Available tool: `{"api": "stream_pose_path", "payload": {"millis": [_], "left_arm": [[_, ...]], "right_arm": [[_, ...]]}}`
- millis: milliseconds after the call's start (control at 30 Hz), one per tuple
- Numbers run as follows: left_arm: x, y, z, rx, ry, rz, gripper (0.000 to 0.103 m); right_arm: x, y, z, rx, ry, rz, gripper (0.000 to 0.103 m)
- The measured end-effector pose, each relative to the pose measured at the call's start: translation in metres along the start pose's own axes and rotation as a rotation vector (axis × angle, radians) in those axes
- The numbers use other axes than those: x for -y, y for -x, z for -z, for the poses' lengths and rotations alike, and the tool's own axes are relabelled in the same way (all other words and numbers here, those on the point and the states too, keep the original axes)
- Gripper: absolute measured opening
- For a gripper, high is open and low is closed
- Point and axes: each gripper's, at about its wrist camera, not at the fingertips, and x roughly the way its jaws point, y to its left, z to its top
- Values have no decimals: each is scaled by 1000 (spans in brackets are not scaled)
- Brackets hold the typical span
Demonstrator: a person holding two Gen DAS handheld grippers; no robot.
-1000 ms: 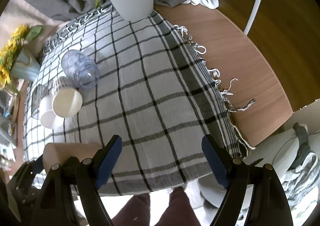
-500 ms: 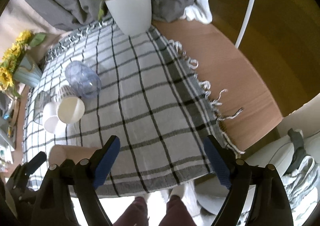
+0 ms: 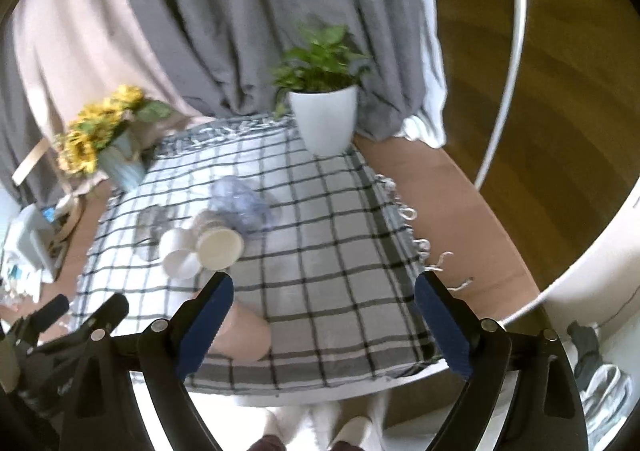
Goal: Flip cup upside down
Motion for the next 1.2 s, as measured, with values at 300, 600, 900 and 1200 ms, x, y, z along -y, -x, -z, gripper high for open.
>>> {"api": "stream_pose_path", "payload": {"millis": [300, 600, 900, 1200], "left_arm": [[-32, 27, 7, 47, 35, -87, 103], [-50, 40, 13, 55, 33, -107, 103], [-56, 41, 12, 49, 26, -79, 103], [-55, 41, 13, 46, 31, -76, 103]], "right_arm": [[-39, 12, 16, -11, 86, -131, 92], [-59, 28, 22, 35, 103, -135, 94], [-68, 34, 22, 48, 100, -119, 94], [-66, 34, 21, 48, 106, -123, 94]]}}
